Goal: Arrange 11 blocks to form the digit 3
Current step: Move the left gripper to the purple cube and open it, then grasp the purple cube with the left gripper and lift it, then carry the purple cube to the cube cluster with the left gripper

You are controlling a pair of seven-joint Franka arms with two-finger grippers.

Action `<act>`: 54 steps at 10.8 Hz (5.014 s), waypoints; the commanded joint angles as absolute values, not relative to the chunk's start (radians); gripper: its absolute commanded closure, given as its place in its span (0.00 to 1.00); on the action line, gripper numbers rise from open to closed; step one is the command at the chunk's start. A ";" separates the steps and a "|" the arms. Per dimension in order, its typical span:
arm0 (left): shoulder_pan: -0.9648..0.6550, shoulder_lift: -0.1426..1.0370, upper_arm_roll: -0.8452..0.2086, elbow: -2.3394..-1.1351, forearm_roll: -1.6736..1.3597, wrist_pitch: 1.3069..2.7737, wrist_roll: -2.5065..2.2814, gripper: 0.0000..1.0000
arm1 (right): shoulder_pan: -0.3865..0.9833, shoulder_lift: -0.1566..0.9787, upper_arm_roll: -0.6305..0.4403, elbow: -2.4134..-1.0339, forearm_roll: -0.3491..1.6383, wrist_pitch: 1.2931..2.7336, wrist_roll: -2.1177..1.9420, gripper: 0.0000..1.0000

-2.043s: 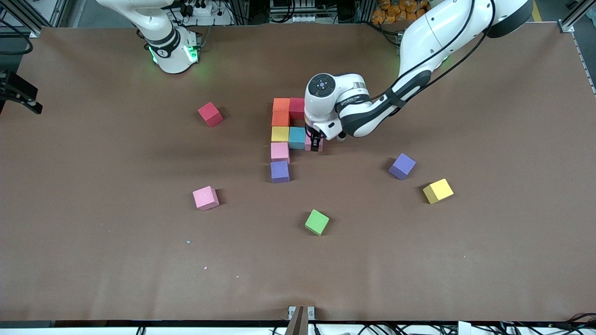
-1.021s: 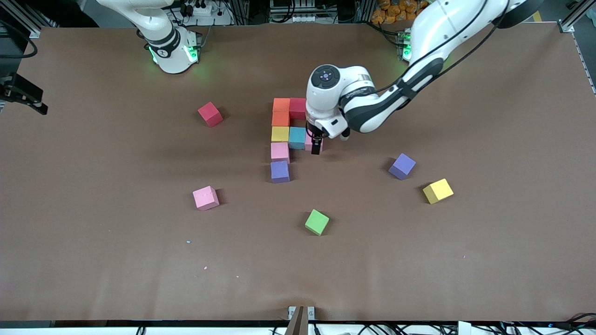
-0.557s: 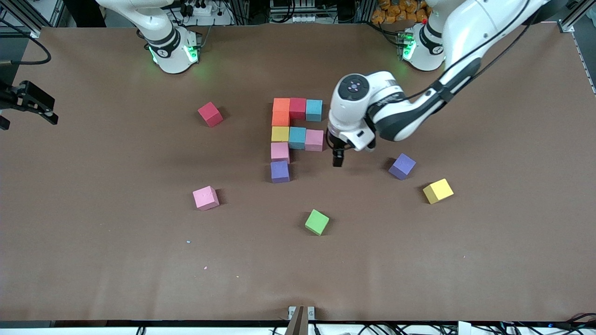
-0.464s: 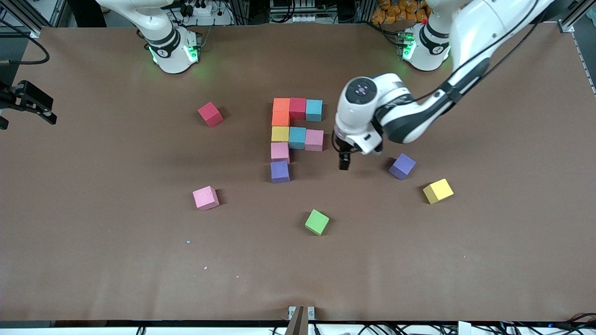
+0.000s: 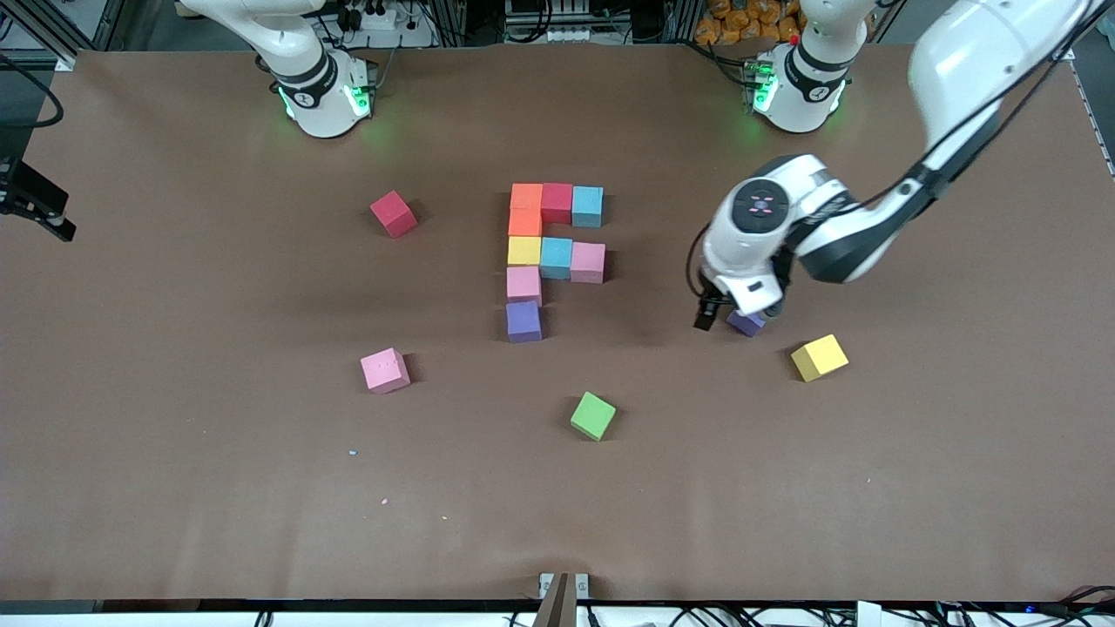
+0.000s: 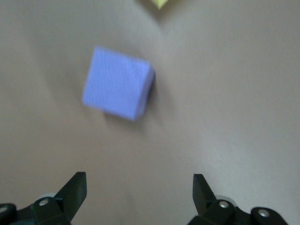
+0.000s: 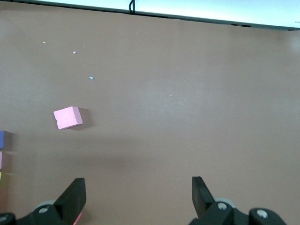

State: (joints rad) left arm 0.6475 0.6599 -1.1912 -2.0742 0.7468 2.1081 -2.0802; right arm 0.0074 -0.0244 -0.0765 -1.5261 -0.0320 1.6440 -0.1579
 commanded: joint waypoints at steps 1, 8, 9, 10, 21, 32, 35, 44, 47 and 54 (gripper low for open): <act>0.730 0.641 -1.224 -2.120 0.761 2.063 -1.891 0.00 | 0.008 -0.054 -0.064 -1.549 -0.021 1.613 -0.147 0.00; 0.778 0.667 -1.209 -2.161 0.816 2.129 -1.829 0.00 | 0.009 -0.052 -0.063 -1.548 0.048 1.514 -0.067 0.00; 0.778 0.669 -1.189 -2.163 0.821 2.144 -1.815 0.00 | 0.008 -0.048 -0.063 -1.545 0.048 1.514 -0.064 0.00; 0.778 0.670 -1.177 -2.172 0.837 2.164 -1.813 0.00 | 0.005 -0.046 -0.063 -1.543 0.048 1.516 -0.066 0.00; 0.650 0.701 -0.985 -2.177 0.871 2.319 -1.894 0.58 | -0.002 -0.208 -0.066 -1.820 0.032 1.687 -0.067 0.00; 0.115 0.704 -0.772 -1.811 0.499 2.307 -2.089 0.93 | -0.024 -0.092 -0.069 -1.614 -0.046 1.552 -0.101 0.00; -0.169 0.771 -0.597 -1.618 0.317 2.307 -2.164 0.93 | -0.026 -0.092 -0.069 -1.615 -0.044 1.555 -0.101 0.00; -0.452 0.871 -0.359 -1.470 0.256 2.310 -2.410 0.93 | -0.020 -0.097 -0.066 -1.621 -0.044 1.554 -0.101 0.00; -0.498 0.873 -0.331 -1.442 0.255 2.310 -2.505 0.95 | -0.018 -0.098 -0.066 -1.632 -0.044 1.546 -0.101 0.00; -0.548 0.920 -0.331 -1.373 0.250 2.315 -2.545 0.95 | -0.018 -0.098 -0.064 -1.637 -0.044 1.546 -0.101 0.00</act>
